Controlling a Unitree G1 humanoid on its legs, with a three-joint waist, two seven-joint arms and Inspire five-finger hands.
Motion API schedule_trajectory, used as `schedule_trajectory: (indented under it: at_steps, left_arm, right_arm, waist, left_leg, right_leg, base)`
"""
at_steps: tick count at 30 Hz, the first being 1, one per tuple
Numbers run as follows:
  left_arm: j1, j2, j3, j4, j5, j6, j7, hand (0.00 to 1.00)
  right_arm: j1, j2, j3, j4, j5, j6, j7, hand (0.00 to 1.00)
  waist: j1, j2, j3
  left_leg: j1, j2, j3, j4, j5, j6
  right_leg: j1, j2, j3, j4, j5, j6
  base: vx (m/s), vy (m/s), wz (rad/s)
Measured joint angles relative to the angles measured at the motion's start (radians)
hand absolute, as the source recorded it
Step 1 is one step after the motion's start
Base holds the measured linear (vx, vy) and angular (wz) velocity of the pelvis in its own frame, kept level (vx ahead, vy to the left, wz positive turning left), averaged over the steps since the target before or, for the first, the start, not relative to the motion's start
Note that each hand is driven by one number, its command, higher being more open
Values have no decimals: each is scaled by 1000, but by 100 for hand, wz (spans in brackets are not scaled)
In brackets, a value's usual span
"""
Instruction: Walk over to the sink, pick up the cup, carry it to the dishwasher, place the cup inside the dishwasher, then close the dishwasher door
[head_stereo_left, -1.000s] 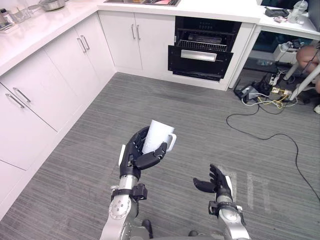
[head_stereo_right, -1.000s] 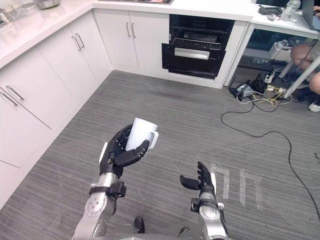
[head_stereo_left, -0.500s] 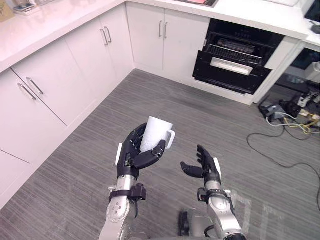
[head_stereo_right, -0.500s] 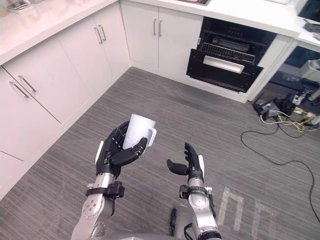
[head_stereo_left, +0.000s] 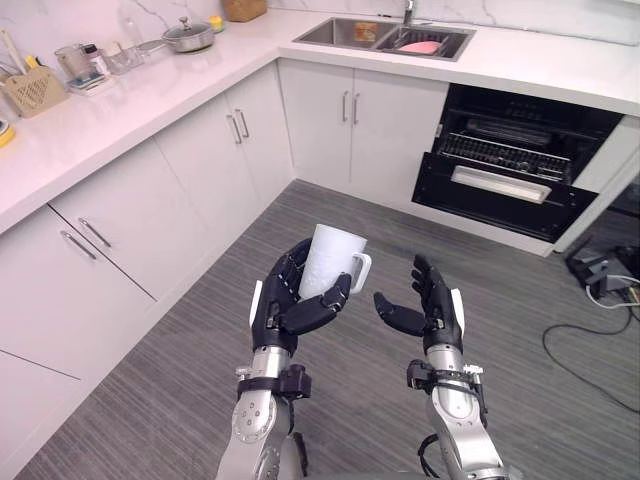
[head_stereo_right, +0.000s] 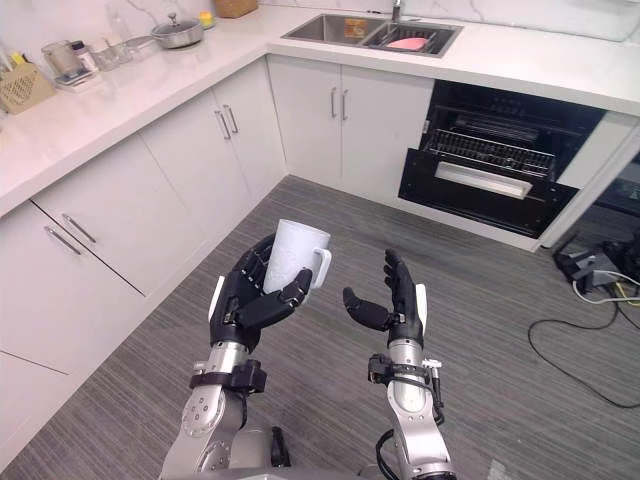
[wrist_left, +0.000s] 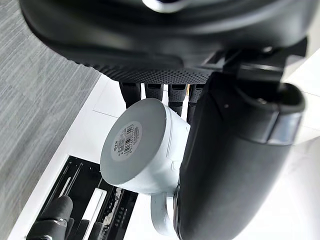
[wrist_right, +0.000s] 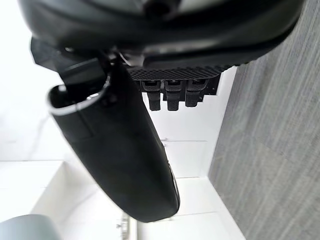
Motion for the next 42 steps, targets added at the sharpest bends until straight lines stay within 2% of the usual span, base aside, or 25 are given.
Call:
schedule_trajectory:
  at_steps: [1,2,3,6,8,9,11,15,16,18,19,20,22,23,25,26,29,33,34,35,36,39,40,41,42]
  left_arm:
    - [2,1,6,0,0,0,1,30]
    - [1,12,12,0,0,0,2,30]
    - [-1,22,29,-1,0,0,4,30]
    - [3,43,39,0,0,7,16,30]
    - [8,67,38,1,0,13,19,30]
    - [10,75,37,1,0,13,19,30]
    - [15,83,37,-1,0,13,22,30]
    - [-3,83,15,-4,1,10,22,30]
    - [-12,83,0,-3,1,10,22,30]
    - [-20,85,-14,1,1,9,22,30]
    - [-25,64,-16,32,3,8,20,30]
    - [-25,56,-21,42,3,8,19,30]
    - [-27,47,-19,48,2,11,19,30]
    - [-20,36,-19,47,2,12,17,30]
    - [1,23,-13,38,2,12,13,30]
    - [17,16,-12,20,2,11,12,30]
    - [24,2,-11,-12,2,9,2,30]
    - [25,-1,-10,-8,2,9,1,30]
    - [24,-1,-5,-8,2,9,1,30]
    - [26,1,2,-7,2,10,3,30]
    - [23,6,6,-7,2,10,3,30]
    - [8,27,28,-5,2,10,16,30]
    - [9,43,28,-3,2,12,20,30]
    - [10,61,27,3,3,18,21,30]
    - [14,74,27,4,3,22,22,30]
  right_arm:
    - [-14,-3,-2,53,0,5,0,90]
    - [-25,1,-2,87,0,11,0,90]
    - [-25,16,0,99,0,20,1,90]
    - [-27,31,0,108,0,20,6,90]
    - [-39,36,-1,134,0,20,21,90]
    - [-39,39,0,140,0,21,23,90]
    - [-45,48,10,153,0,21,25,90]
    - [-65,54,22,149,0,21,39,90]
    - [-64,51,22,148,0,21,39,90]
    - [-61,48,24,149,0,21,38,90]
    - [-63,28,28,154,0,23,38,90]
    - [-64,19,28,148,0,23,39,90]
    - [-58,21,27,140,0,23,37,90]
    - [-27,22,27,112,0,25,34,90]
    - [32,24,40,29,0,25,24,90]
    - [64,26,50,-44,1,25,19,90]
    - [46,25,48,-96,2,5,17,90]
    - [-9,21,30,-26,2,2,18,90]
    - [-30,18,24,19,2,3,18,90]
    - [-40,15,24,56,2,6,18,90]
    - [-42,17,25,72,2,7,19,90]
    - [-37,29,25,94,3,16,21,90]
    - [-39,37,26,95,2,17,24,90]
    - [-41,45,25,103,1,17,25,90]
    - [-42,53,26,117,1,17,25,90]
  waist:
    - [13,4,-3]
    - [19,-12,-4]
    - [20,-42,-6]
    - [26,-59,-5]
    - [19,-67,-1]
    - [13,-69,-2]
    - [-6,-68,-4]
    - [-33,-68,-5]
    - [-42,-68,-5]
    - [-55,-85,-12]
    - [-50,-39,-18]
    - [-52,-20,-28]
    - [-55,-11,-25]
    - [-54,-7,-21]
    - [-48,6,-7]
    - [-26,3,-6]
    - [0,-2,-4]
    - [21,-10,-1]
    - [26,-8,-2]
    - [38,-7,-5]
    - [39,-17,-8]
    - [28,-66,-11]
    - [28,-75,-8]
    - [21,-79,-5]
    - [12,-82,-6]
  left_leg:
    - [22,-9,3,-61,143,14]
    - [30,-26,21,-48,154,39]
    - [16,-51,35,-12,116,62]
    - [15,-67,68,51,31,90]
    - [99,-88,97,23,-17,107]
    - [129,-95,100,5,-23,110]
    - [259,-106,117,-89,-33,116]
    - [365,-102,103,-186,-42,99]
    - [390,-97,87,-204,-53,80]
    - [425,-107,62,-208,-83,42]
    - [452,-70,48,-207,-104,28]
    - [453,-50,30,-191,-104,27]
    - [436,-26,16,-105,-99,18]
    - [397,6,15,58,-85,3]
    - [292,79,28,401,54,-4]
    - [197,120,37,565,24,-9]
    - [50,117,55,491,-70,31]
    - [-3,-7,-34,78,-43,11]
    - [-3,-30,-57,-44,24,5]
    - [25,-43,-50,-80,153,16]
    - [32,-52,-42,-73,178,49]
    - [29,-82,12,-8,84,85]
    - [61,-94,37,-7,47,97]
    - [118,-111,55,-25,24,110]
    - [174,-125,67,-49,13,122]
  right_leg:
    - [12,-11,22,-1,-22,28]
    - [23,-31,36,-1,-35,44]
    - [24,-65,40,1,-51,55]
    - [-13,-99,71,97,-67,71]
    - [-154,-126,106,461,-76,154]
    - [-187,-126,105,552,-80,155]
    - [-306,-104,65,721,-111,98]
    - [-464,-26,23,538,-137,33]
    - [-484,-4,28,400,-94,14]
    - [-472,8,37,216,159,-29]
    - [-456,35,24,245,150,-47]
    - [-445,52,16,245,118,-55]
    - [-409,73,0,238,88,-68]
    - [-352,90,-12,220,64,-76]
    - [-235,117,-9,179,31,-94]
    - [-174,124,7,143,15,-101]
    - [-105,115,47,83,-6,-112]
    - [-35,60,101,53,-34,-61]
    - [-16,48,125,42,-50,-38]
    - [-1,37,161,41,-71,-15]
    - [8,26,177,41,-84,-5]
    - [-27,-30,204,130,-104,24]
    - [-84,-42,208,279,-116,79]
    - [-158,-67,204,479,-97,175]
    - [-204,-84,200,619,-85,200]
  base:
    - [357,391,-32]
    - [389,381,-31]
    - [355,306,-16]
    - [322,275,-23]
    - [337,274,-30]
    - [439,217,-17]
    - [375,118,-12]
    - [415,9,12]
    - [433,-58,41]
    - [479,-82,41]
    - [509,-104,12]
    - [581,-141,-1]
    - [433,-145,9]
    - [416,-148,13]
    - [393,-101,-8]
    - [325,-40,-28]
    - [305,20,-31]
    - [359,189,-36]
    - [476,352,-66]
    - [399,320,-72]
    - [423,325,-55]
    - [394,286,-34]
    - [350,266,-54]
    - [351,250,-49]
    - [353,216,-30]
